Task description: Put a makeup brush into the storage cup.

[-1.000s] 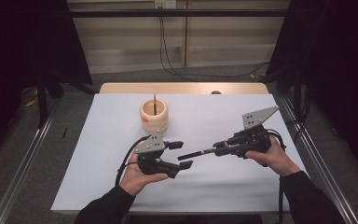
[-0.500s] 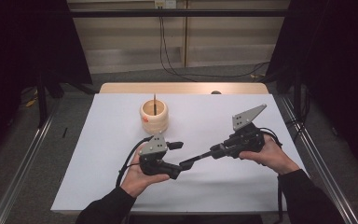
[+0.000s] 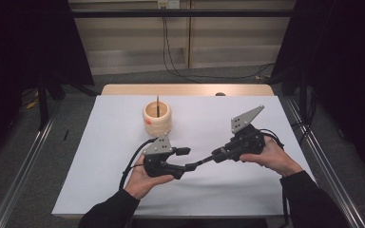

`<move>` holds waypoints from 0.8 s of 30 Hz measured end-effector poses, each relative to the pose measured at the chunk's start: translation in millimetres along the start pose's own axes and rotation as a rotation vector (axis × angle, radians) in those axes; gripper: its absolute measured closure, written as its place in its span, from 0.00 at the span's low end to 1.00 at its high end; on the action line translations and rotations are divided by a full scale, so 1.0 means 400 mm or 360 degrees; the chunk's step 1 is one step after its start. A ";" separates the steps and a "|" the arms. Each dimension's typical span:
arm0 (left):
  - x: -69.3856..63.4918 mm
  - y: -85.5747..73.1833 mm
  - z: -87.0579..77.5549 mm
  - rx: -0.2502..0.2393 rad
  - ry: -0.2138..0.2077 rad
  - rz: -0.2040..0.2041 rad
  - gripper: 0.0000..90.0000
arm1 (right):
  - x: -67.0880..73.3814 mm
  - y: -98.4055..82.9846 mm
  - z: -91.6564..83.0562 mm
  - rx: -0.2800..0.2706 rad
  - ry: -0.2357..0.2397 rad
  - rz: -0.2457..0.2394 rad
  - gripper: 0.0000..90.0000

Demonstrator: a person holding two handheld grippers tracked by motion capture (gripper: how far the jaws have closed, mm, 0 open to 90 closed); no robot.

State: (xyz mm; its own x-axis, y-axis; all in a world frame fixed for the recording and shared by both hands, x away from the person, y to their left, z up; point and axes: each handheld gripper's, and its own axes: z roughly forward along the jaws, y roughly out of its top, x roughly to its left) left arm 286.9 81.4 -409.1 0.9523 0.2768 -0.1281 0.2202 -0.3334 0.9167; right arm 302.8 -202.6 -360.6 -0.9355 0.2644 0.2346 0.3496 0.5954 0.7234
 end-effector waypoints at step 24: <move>-0.015 0.029 0.070 0.0274 -0.0124 0.0136 0.64 | -0.010 0.010 0.029 0.0223 0.0058 0.0053 0.87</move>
State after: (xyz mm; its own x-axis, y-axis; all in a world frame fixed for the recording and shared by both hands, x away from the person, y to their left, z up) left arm 289.7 50.6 -408.5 0.9811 0.1724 -0.0875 0.1641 -0.5037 0.8481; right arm 308.4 -192.5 -366.4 -0.9237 0.2596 0.2819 0.3818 0.6877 0.6175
